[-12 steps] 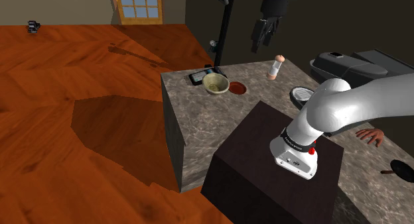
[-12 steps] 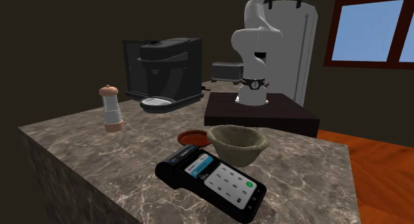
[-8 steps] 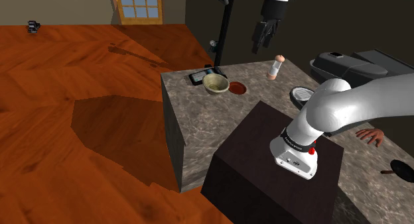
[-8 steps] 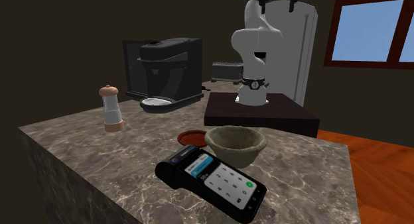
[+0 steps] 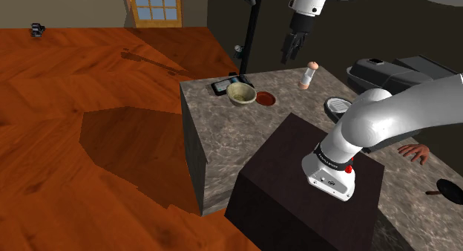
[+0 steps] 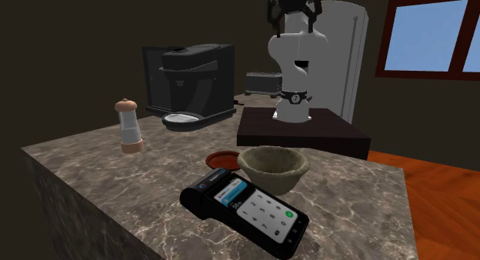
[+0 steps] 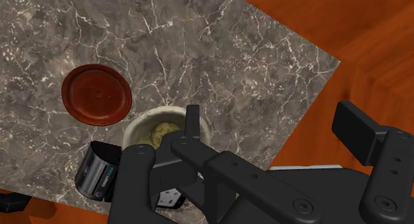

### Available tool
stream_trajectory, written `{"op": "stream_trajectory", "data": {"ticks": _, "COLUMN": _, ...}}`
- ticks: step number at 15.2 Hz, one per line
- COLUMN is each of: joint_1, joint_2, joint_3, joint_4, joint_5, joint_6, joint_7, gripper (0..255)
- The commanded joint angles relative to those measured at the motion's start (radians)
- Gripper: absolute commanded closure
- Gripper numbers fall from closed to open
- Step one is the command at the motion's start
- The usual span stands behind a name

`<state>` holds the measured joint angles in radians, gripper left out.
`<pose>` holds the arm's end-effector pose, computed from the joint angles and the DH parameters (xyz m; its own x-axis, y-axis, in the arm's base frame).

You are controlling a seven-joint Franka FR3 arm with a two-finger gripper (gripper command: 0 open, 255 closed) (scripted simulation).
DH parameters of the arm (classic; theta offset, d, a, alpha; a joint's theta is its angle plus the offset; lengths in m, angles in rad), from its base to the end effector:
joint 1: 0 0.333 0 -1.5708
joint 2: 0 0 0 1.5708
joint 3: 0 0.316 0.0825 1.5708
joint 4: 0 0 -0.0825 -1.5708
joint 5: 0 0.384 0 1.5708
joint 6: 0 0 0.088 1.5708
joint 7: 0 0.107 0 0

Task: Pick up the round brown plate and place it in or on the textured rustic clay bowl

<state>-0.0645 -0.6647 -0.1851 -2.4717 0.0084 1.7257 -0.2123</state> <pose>0.3316 -0.0903 0.5053 0.9981 0.0092 -0.0615 0.0006 -0.9905 -0.1377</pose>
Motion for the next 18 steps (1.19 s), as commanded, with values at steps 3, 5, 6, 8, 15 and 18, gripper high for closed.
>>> {"op": "stream_trajectory", "data": {"ticks": 3, "joint_1": -0.016, "joint_2": 0.101, "joint_3": -0.11, "joint_4": 0.009, "joint_5": -0.009, "joint_6": 0.075, "joint_7": -0.131, "gripper": 0}}
{"op": "stream_trajectory", "data": {"ticks": 5, "joint_1": -0.018, "joint_2": 0.163, "joint_3": -0.161, "joint_4": 0.02, "joint_5": -0.002, "joint_6": 0.112, "joint_7": -0.195, "gripper": 0}}
{"op": "stream_trajectory", "data": {"ticks": 6, "joint_1": -0.017, "joint_2": 0.197, "joint_3": -0.187, "joint_4": 0.028, "joint_5": 0.004, "joint_6": 0.13, "joint_7": -0.228, "gripper": 0}}
{"op": "stream_trajectory", "data": {"ticks": 8, "joint_1": -0.015, "joint_2": 0.27, "joint_3": -0.237, "joint_4": 0.05, "joint_5": 0.024, "joint_6": 0.164, "joint_7": -0.297, "gripper": 0}}
{"op": "stream_trajectory", "data": {"ticks": 15, "joint_1": -0.003, "joint_2": 0.578, "joint_3": -0.386, "joint_4": 0.175, "joint_5": 0.179, "joint_6": 0.238, "joint_7": -0.577, "gripper": 0}}
{"op": "stream_trajectory", "data": {"ticks": 18, "joint_1": -0.021, "joint_2": 0.733, "joint_3": -0.418, "joint_4": 0.254, "joint_5": 0.281, "joint_6": 0.237, "joint_7": -0.708, "gripper": 0}}
